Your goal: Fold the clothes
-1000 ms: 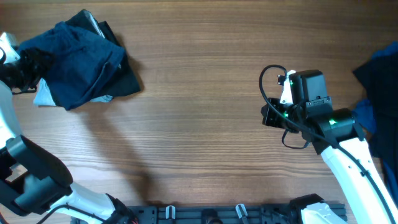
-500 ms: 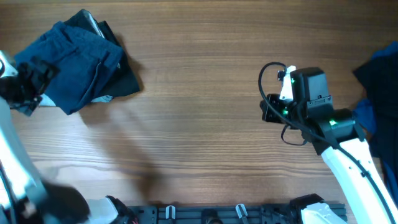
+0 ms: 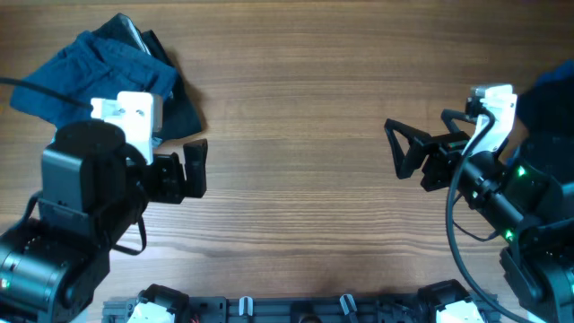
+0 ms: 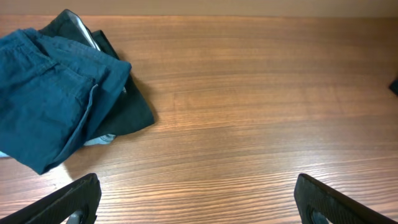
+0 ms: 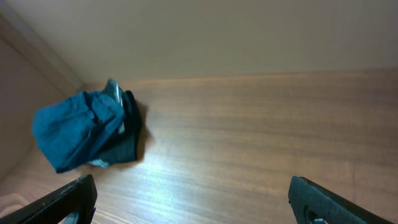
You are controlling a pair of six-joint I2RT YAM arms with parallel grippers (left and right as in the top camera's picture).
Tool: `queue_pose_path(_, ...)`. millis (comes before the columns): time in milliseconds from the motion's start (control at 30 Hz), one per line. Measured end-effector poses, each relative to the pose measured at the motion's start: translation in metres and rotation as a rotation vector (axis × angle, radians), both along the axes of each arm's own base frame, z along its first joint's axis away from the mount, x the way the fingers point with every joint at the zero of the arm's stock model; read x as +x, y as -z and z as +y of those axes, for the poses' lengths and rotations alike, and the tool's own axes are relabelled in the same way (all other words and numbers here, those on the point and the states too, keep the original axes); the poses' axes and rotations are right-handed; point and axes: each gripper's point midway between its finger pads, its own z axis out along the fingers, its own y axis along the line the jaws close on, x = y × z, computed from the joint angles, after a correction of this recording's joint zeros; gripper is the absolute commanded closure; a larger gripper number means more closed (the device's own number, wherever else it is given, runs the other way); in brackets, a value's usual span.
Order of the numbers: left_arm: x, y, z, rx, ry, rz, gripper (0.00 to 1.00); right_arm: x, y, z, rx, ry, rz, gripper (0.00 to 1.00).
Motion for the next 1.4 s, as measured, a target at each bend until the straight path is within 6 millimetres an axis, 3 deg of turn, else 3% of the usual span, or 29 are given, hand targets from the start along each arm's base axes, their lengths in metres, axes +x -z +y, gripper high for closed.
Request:
queue_pose_path(467,0.001,0.004,0.003,0.024,-0.016,0.013,0.00,0.022,0.027,0.005,0.170,0.112,0.192,0.00)
queue_pose_path(600,0.001,0.004,0.003,0.025,-0.016,0.014,0.00,0.019,-0.003,-0.012,0.093,0.139,-0.025,0.00)
queue_pose_path(733,0.001,0.004,0.003,0.025,-0.016,0.016,0.00,-0.009,-0.022,-0.037,0.029,0.190,-0.291,0.00)
queue_pose_path(767,0.001,0.004,0.003,0.025,-0.015,0.015,0.00,-0.014,-0.014,-0.041,0.017,0.200,-0.313,0.00)
queue_pose_path(933,0.001,0.004,0.003,0.025,-0.015,0.015,0.00,-0.027,0.078,-0.069,-0.061,0.297,-0.263,0.00)
queue_pose_path(1033,0.001,0.004,0.003,0.025,-0.016,0.016,0.00,-0.030,0.112,-0.079,-0.061,0.342,-0.294,0.00)
queue_pose_path(1400,0.001,0.004,0.003,0.025,-0.015,0.015,0.00,-0.016,0.172,-0.076,-0.019,0.335,-0.379,0.00)
